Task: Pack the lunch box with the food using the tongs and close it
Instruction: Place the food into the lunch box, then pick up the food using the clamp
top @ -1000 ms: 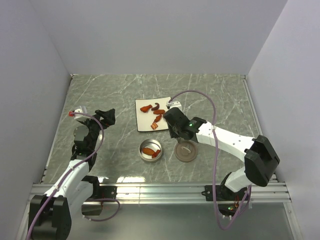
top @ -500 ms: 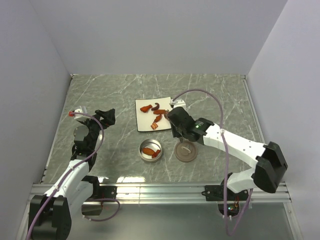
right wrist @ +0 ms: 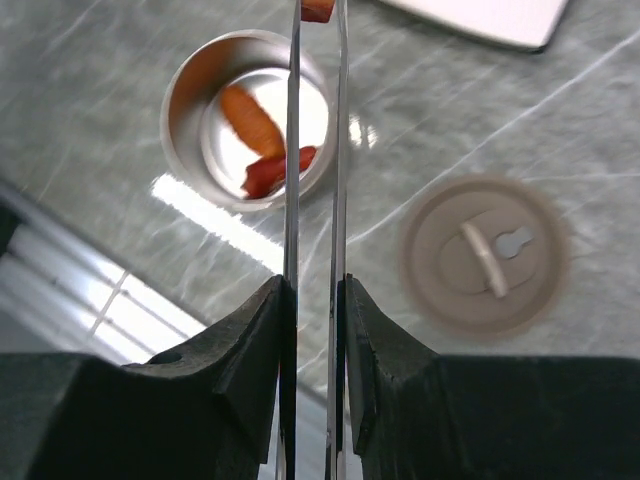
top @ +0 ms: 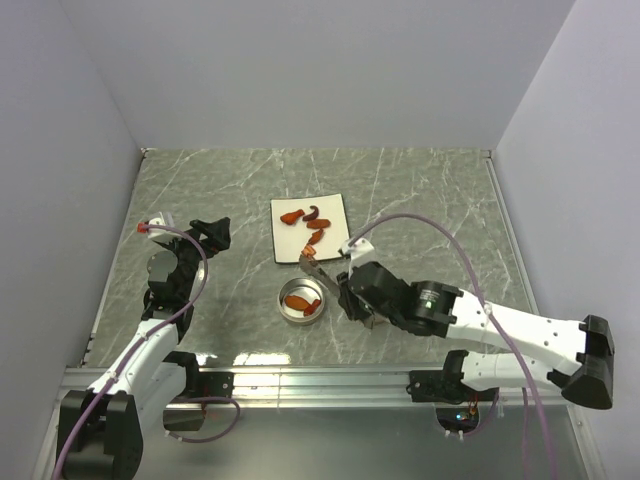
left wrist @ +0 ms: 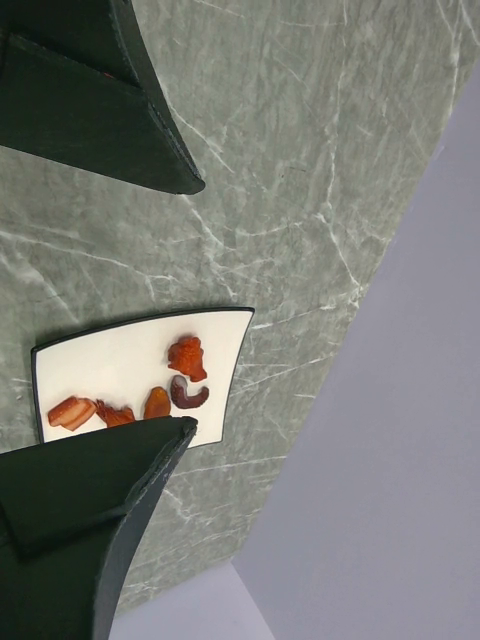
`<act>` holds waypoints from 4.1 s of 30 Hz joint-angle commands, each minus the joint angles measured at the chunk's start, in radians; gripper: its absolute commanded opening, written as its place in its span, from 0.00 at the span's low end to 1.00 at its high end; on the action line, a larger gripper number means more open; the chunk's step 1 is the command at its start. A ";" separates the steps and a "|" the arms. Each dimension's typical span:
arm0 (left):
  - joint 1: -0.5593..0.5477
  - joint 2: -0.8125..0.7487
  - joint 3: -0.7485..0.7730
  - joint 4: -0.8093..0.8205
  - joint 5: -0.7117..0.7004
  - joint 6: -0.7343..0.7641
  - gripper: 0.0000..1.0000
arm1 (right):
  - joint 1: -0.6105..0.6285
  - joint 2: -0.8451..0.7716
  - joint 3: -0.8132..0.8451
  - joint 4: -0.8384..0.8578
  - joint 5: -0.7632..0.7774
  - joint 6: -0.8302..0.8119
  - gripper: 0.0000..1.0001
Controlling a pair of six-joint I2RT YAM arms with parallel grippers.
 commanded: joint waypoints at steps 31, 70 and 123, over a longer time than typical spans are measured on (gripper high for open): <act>0.005 -0.018 -0.001 0.020 0.024 -0.011 0.99 | 0.202 -0.133 -0.079 -0.084 0.069 0.169 0.49; 0.005 -0.006 -0.009 0.043 0.024 -0.011 0.99 | -0.209 0.273 0.135 0.155 -0.033 -0.045 0.54; 0.005 -0.023 -0.019 0.043 0.027 -0.012 1.00 | -0.327 0.505 0.232 0.195 -0.149 -0.100 0.53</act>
